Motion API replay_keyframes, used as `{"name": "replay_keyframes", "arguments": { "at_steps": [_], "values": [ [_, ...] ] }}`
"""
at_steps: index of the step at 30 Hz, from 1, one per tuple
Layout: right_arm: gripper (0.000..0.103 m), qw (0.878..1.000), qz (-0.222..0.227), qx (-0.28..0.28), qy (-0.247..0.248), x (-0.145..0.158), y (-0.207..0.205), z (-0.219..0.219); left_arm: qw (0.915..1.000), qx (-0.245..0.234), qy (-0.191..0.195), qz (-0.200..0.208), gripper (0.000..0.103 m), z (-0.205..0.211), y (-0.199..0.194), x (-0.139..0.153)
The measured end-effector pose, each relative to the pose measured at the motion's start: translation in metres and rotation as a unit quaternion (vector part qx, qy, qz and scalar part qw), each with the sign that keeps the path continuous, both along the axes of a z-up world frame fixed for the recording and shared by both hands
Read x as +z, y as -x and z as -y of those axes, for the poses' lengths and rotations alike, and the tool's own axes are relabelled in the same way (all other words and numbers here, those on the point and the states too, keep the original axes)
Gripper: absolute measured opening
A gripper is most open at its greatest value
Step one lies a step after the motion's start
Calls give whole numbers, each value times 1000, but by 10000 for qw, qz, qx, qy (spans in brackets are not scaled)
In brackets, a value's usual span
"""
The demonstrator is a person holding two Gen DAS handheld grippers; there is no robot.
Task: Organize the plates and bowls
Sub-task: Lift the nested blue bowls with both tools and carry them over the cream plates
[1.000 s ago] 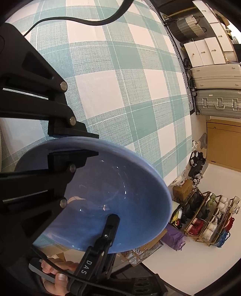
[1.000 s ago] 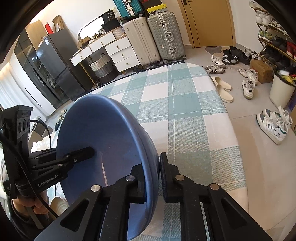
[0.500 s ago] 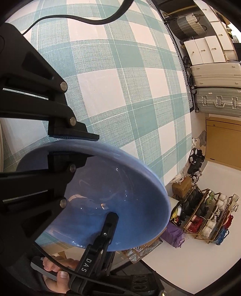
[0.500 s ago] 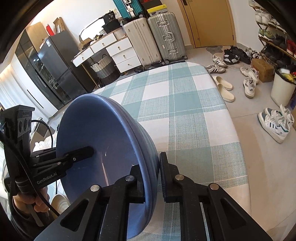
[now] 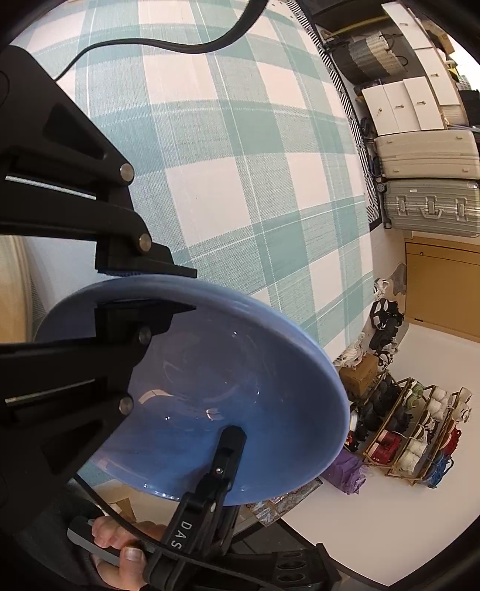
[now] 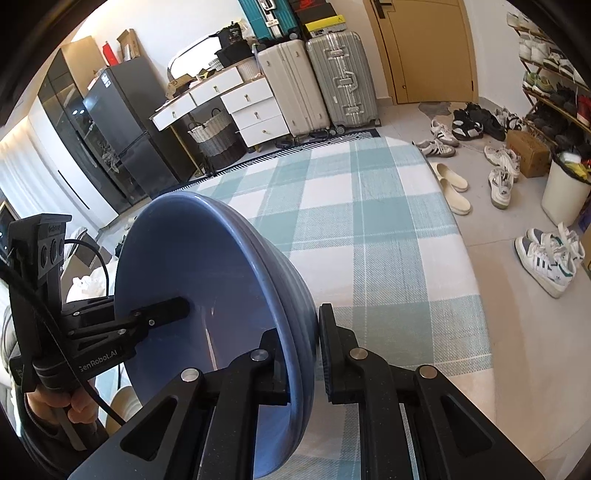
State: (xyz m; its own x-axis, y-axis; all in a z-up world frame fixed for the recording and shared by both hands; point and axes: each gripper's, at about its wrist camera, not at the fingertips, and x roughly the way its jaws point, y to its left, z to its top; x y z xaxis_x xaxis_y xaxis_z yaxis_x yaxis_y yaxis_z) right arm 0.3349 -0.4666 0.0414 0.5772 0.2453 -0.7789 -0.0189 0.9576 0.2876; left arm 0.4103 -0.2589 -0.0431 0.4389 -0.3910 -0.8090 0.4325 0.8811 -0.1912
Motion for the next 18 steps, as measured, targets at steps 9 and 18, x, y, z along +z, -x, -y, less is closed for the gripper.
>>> {"name": "replay_keyframes", "arguments": {
  "at_steps": [9,18],
  "values": [
    [11,9997,150,193,16,21,13,-25,9996,190,-20,214,6,-28,29,26],
    [11,9982,329,503,32,42,35,-64,9977,463,-86,498,6,-69,73,53]
  ]
}}
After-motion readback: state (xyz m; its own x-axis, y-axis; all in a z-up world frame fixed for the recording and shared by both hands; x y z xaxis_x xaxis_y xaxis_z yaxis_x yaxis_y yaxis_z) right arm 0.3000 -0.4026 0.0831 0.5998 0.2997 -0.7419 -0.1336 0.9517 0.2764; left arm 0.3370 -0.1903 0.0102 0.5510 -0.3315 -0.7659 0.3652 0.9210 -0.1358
